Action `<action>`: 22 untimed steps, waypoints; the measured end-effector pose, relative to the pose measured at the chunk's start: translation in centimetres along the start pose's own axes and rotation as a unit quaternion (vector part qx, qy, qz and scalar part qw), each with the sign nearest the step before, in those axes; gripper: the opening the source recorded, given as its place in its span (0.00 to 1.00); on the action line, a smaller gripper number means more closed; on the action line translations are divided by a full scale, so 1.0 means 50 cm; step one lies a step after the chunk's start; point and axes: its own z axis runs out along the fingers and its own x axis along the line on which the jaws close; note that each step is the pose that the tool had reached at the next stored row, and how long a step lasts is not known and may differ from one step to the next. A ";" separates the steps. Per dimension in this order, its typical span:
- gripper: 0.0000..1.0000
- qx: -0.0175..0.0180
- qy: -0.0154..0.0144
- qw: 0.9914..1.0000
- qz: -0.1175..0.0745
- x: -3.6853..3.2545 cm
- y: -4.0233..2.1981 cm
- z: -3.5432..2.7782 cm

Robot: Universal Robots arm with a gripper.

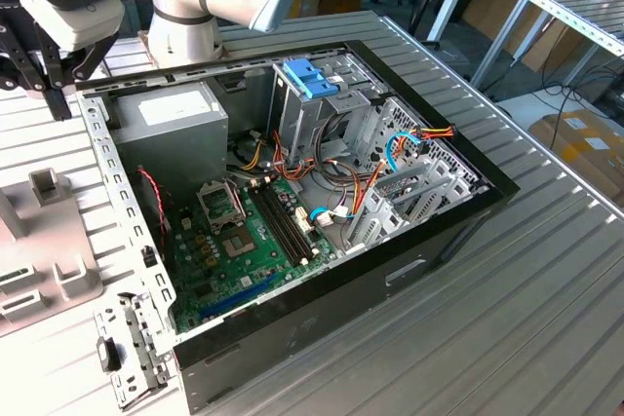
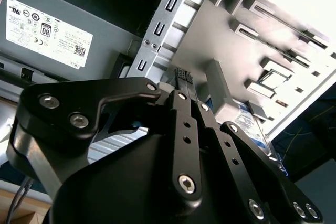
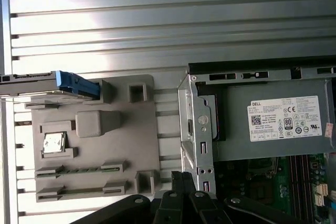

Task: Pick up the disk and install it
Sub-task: 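Reach for the disk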

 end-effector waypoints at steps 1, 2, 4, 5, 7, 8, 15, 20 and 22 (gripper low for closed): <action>0.11 0.000 0.000 1.000 0.000 0.001 0.000 0.000; 0.11 0.000 0.000 1.000 0.000 0.002 0.000 0.000; 0.11 0.000 0.000 1.000 0.000 0.004 0.000 0.000; 0.11 0.000 0.000 1.000 0.000 0.005 0.000 0.000; 0.11 0.000 0.000 1.000 0.000 0.007 -0.001 0.000; 0.11 0.000 0.000 1.000 0.000 0.008 -0.001 0.000; 0.11 0.000 0.000 1.000 0.000 0.014 -0.001 0.000; 0.11 0.000 0.000 1.000 0.000 0.019 -0.001 0.000; 0.11 0.000 0.000 1.000 0.000 0.020 -0.002 0.000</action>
